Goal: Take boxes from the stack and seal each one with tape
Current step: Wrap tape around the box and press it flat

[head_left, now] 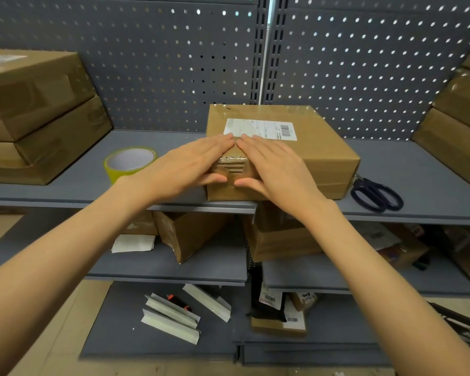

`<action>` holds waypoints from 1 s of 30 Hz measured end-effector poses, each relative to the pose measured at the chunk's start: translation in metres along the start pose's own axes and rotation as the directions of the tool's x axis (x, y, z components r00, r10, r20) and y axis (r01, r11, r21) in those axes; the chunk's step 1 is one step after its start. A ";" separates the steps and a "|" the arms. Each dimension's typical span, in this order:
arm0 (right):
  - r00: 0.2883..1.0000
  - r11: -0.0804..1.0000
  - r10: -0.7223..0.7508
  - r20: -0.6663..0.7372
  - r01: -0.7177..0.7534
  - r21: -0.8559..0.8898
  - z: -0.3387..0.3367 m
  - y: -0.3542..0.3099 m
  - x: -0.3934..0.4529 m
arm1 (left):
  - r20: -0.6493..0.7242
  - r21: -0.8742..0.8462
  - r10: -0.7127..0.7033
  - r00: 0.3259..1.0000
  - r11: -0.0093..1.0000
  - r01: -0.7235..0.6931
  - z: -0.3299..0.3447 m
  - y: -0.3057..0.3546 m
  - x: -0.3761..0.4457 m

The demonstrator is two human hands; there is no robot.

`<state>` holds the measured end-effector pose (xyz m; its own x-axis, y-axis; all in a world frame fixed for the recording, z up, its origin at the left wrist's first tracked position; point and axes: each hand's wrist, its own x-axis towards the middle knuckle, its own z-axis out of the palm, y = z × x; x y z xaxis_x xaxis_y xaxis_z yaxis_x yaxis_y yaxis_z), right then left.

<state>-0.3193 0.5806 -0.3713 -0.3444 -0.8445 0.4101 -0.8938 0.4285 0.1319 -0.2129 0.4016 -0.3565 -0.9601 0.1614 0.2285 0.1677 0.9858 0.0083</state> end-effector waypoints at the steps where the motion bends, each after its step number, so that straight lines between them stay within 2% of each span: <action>1: 1.000 1.000 -0.001 0.012 0.001 0.005 -0.002 0.000 0.000 | 0.003 -0.007 -0.003 1.000 1.000 0.003 0.000 0.000 -0.001; 4: 0.999 1.000 -0.016 0.035 0.015 0.025 -0.007 0.002 -0.001 | 0.017 -0.061 -0.007 1.000 0.998 0.009 0.001 0.001 -0.002; 6: 0.998 0.999 -0.014 0.069 0.010 0.054 -0.010 0.004 -0.001 | 0.046 -0.169 -0.043 0.998 0.984 0.050 0.000 0.004 -0.002; 10: 0.991 0.930 0.130 0.035 -0.134 0.342 -0.014 -0.003 0.005 | -0.034 -0.507 -0.244 0.969 0.840 0.194 0.005 0.009 -0.001; 11: 0.990 0.930 0.143 0.015 -0.140 0.339 -0.013 -0.007 0.006 | -0.059 -0.536 -0.265 0.962 0.822 0.194 0.008 0.009 -0.002; 12: 0.991 0.957 0.131 -0.008 -0.124 0.261 -0.010 -0.011 0.007 | -0.072 -0.548 -0.271 0.960 0.815 0.189 0.011 0.010 -0.002; 15: 0.996 0.994 0.084 -0.030 -0.081 0.066 0.001 -0.015 0.006 | -0.078 -0.432 -0.235 0.969 0.884 0.179 0.011 0.005 -0.002; 18: 0.998 0.997 0.065 -0.007 -0.065 0.040 0.001 -0.011 0.008 | -0.100 -0.081 -0.156 0.983 0.986 0.148 0.002 -0.001 0.002; 20: 0.998 0.997 0.059 0.015 -0.060 0.047 -0.002 -0.011 0.008 | -0.103 0.124 -0.122 0.987 0.983 0.135 -0.003 -0.002 0.003; 23: 0.998 0.996 0.066 0.018 -0.067 0.055 -0.005 -0.014 0.007 | -0.076 0.292 -0.121 0.990 0.946 0.138 -0.002 0.005 0.003; 24: 0.997 0.996 0.065 0.028 -0.067 0.065 -0.005 -0.015 0.006 | -0.075 0.301 -0.131 0.989 0.942 0.148 0.001 0.008 0.003; 27: 0.994 0.991 0.067 0.091 -0.077 0.107 -0.011 -0.012 0.008 | -0.045 0.189 -0.211 0.977 0.958 0.215 0.001 0.017 0.004; 30: 0.985 0.990 0.034 0.172 -0.057 0.126 -0.017 -0.011 0.010 | -0.005 0.012 -0.171 0.985 0.985 0.171 0.002 0.021 0.005</action>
<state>-0.3083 0.5728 -0.3530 -0.4190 -0.8719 0.2534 -0.9021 0.4315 -0.0068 -0.2147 0.4233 -0.3572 -0.9734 -0.0093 0.2289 -0.0013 0.9994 0.0352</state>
